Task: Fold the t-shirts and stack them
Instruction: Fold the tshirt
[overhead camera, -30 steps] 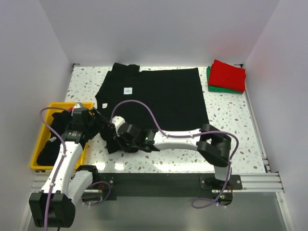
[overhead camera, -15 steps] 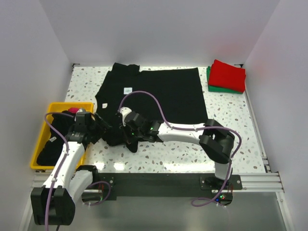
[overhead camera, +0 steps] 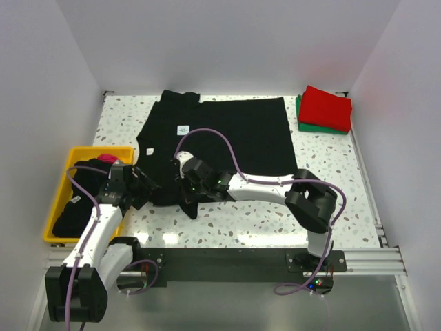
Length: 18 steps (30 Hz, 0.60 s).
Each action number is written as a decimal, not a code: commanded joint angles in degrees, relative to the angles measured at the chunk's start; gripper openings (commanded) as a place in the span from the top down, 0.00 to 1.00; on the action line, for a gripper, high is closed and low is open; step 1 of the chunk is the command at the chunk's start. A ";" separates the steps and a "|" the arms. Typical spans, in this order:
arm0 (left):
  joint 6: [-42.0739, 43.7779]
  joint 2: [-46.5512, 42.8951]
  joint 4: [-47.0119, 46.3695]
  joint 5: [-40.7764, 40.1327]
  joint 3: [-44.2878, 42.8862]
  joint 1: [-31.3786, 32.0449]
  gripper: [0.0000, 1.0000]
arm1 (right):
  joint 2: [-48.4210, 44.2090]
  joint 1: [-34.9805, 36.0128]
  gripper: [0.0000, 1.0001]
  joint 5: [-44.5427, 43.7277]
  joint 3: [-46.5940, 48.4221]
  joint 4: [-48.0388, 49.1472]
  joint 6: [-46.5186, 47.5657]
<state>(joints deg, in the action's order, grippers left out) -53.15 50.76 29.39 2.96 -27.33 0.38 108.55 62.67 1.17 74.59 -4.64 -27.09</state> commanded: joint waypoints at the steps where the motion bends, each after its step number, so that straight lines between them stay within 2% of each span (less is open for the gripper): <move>1: -1.17 -0.40 -0.91 0.99 0.70 -0.38 0.33 | -2.82 -0.80 1.00 -0.47 -0.67 1.83 -0.77; 18: -3.10 -0.49 0.67 1.17 1.67 -0.29 0.44 | -3.79 -2.03 1.00 -0.99 -2.25 2.80 -1.21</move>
<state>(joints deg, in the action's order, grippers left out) -55.09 50.68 29.69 3.66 -26.28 0.38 108.05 61.30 1.02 73.06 -4.23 -27.51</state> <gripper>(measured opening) 0.568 0.010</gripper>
